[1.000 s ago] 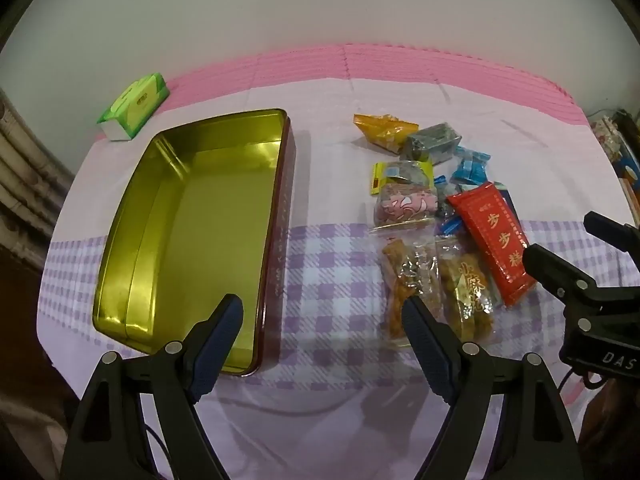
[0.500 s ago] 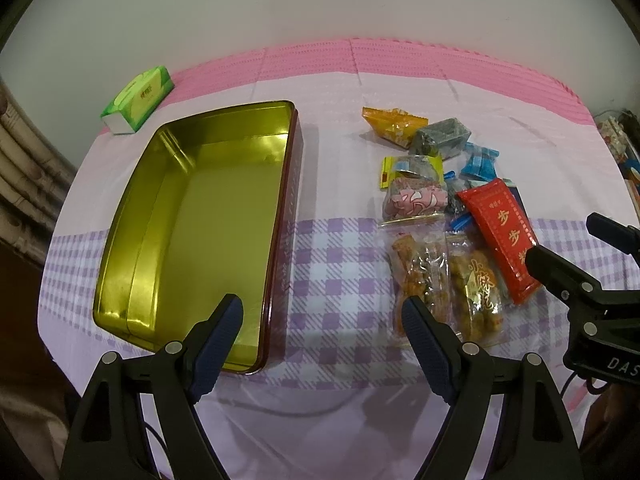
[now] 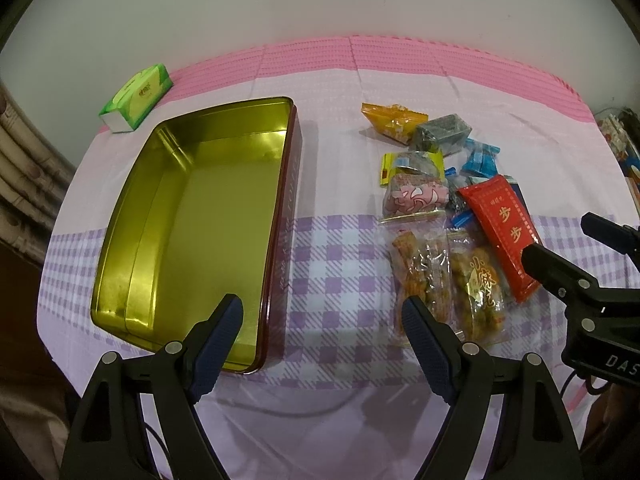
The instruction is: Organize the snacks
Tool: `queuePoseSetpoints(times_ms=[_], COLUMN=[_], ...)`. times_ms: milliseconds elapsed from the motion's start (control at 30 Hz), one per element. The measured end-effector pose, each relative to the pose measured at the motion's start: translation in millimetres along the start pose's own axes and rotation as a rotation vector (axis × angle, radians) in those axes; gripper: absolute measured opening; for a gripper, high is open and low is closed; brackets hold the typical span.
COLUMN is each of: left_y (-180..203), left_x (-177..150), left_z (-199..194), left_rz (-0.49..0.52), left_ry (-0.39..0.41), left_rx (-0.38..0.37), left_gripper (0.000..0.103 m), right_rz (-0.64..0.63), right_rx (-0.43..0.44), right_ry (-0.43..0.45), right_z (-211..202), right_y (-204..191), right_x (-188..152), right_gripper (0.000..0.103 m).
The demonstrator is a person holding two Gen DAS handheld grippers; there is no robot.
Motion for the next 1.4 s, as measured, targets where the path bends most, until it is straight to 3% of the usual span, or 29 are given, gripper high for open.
queuePoseSetpoints(times_ms=[1400], left_y=[7.2], left_x=[1.9], left_z=[0.8], left_rz=[0.002], left_ry=[0.007], left_rx=[-0.009], left_gripper=[0.082], right_rz=[0.006], right_rx=[0.056], right_ry=[-0.040], right_z=[19.4], right_y=[-2.4], right_x=[-2.8], right_gripper=[0.079])
Point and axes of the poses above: each gripper's, at about its wrist camera, not at the fingertips, and z roughly the way its jaws point, y to its right, x to its top, the point moved 10 cm from there along z, roughly the way its jaws point, and after that the axes turned 12 degrees about x, right-handed, at the moved point
